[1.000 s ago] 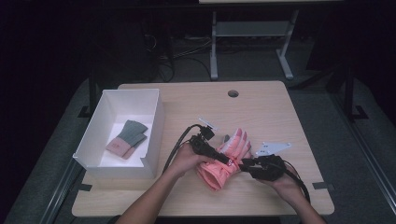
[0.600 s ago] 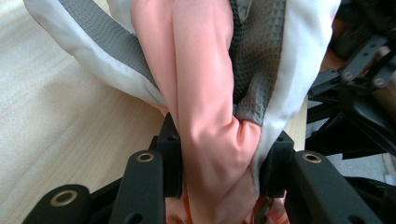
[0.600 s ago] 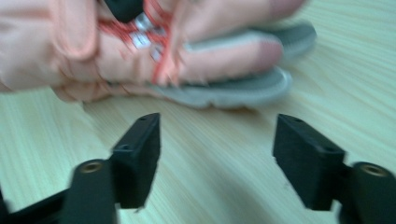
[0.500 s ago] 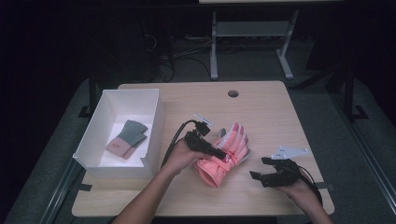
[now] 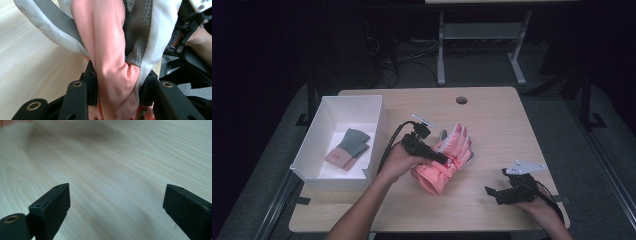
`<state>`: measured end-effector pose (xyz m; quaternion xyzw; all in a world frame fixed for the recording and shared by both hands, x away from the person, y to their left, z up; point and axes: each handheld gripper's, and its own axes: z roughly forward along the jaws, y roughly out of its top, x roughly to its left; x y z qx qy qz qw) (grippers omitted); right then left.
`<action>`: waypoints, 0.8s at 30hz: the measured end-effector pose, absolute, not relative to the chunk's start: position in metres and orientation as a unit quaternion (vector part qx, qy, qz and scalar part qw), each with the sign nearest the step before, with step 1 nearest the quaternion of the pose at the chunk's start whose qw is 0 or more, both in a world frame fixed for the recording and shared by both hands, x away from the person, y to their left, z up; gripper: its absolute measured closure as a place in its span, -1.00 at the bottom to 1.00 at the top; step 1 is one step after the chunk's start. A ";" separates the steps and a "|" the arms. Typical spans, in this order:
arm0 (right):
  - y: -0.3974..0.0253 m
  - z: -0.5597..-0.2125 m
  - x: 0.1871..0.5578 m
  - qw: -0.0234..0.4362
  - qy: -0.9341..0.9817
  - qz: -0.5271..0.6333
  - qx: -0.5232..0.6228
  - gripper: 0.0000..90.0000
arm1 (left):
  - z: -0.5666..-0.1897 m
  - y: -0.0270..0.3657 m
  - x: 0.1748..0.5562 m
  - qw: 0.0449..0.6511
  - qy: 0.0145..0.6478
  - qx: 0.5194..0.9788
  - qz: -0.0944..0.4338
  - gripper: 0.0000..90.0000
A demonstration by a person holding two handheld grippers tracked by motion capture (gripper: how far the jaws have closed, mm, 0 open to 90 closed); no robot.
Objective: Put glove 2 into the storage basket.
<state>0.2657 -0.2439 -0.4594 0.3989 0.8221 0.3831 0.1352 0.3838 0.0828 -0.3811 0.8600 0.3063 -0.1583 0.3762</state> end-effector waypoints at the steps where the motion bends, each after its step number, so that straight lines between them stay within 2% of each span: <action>1: -0.243 -0.460 0.266 0.136 0.822 0.384 0.398 -0.84 | -0.377 0.085 0.384 0.376 0.308 0.860 -0.156 0.33; 12: -0.243 -0.459 0.266 0.145 0.823 0.381 0.396 -0.84 | -0.331 0.104 0.387 0.377 0.312 0.863 -0.126 0.32; 24: -0.242 -0.461 0.267 0.147 0.824 0.378 0.397 -0.84 | -0.300 0.137 0.391 0.390 0.333 0.851 -0.114 0.32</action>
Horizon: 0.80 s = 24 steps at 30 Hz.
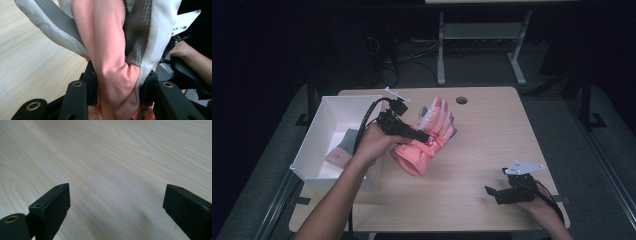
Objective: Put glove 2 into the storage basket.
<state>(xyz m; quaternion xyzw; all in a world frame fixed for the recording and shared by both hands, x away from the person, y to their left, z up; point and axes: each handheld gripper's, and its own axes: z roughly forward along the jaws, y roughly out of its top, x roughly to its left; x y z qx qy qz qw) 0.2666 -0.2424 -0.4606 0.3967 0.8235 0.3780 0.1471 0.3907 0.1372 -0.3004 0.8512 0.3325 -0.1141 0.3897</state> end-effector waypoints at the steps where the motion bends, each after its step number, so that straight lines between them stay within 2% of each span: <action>1: -0.243 -0.461 0.267 0.147 0.824 0.378 0.396 -0.84 | -0.298 0.141 0.391 0.391 0.333 0.851 -0.112 0.32; 24: -0.243 -0.462 0.269 0.139 0.825 0.374 0.400 -0.84 | -0.259 0.229 0.392 0.420 0.392 0.816 -0.062 0.32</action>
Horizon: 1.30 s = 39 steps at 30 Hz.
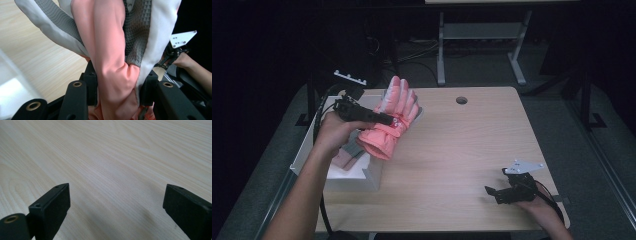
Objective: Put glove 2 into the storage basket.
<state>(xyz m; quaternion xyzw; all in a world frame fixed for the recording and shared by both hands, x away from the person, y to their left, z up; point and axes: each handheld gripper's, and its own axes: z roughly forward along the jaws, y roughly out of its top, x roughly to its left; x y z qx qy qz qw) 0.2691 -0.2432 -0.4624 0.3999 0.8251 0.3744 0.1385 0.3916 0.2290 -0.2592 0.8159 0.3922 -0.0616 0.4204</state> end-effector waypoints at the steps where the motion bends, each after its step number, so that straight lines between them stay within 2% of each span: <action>1: -0.243 -0.463 0.269 0.138 0.825 0.375 0.401 -0.84 | -0.259 0.233 0.391 0.423 0.395 0.813 -0.059 0.32; 15: -0.244 -0.463 0.270 0.134 0.827 0.368 0.403 -0.84 | -0.258 0.299 0.389 0.429 0.456 0.779 -0.028 0.32; 22: -0.243 -0.463 0.270 0.136 0.826 0.367 0.406 -0.84 | -0.271 0.324 0.389 0.426 0.484 0.764 -0.015 0.32; 39: -0.245 -0.464 0.271 0.136 0.824 0.368 0.408 -0.84 | -0.316 0.335 0.404 0.392 0.533 0.750 -0.016 0.32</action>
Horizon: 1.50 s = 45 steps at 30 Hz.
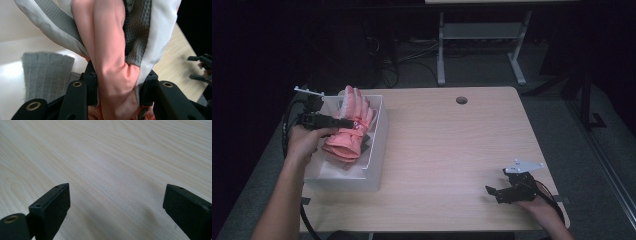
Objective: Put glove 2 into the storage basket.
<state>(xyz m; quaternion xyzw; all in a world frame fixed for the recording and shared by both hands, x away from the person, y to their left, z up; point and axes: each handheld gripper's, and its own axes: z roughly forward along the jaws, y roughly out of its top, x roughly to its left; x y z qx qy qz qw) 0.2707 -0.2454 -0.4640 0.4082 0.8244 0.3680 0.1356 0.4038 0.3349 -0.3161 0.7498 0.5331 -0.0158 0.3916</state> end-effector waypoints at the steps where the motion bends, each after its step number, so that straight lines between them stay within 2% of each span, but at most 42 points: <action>1: -0.246 -0.464 0.271 0.135 0.825 0.367 0.408 -0.84 | -0.319 0.335 0.404 0.390 0.534 0.750 -0.017 0.32; 14: -0.246 -0.464 0.270 0.137 0.824 0.368 0.410 -0.84 | -0.359 0.326 0.416 0.364 0.546 0.754 -0.034 0.32; 35: -0.246 -0.464 0.269 0.138 0.824 0.368 0.409 -0.84 | -0.399 0.316 0.425 0.323 0.555 0.765 -0.052 0.28; 41: -0.246 -0.464 0.269 0.137 0.826 0.365 0.408 -0.84 | -0.404 0.314 0.424 0.323 0.552 0.767 -0.050 0.23; 45: -0.245 -0.464 0.270 0.138 0.824 0.367 0.408 -0.84 | -0.405 0.315 0.424 0.323 0.547 0.771 -0.048 0.06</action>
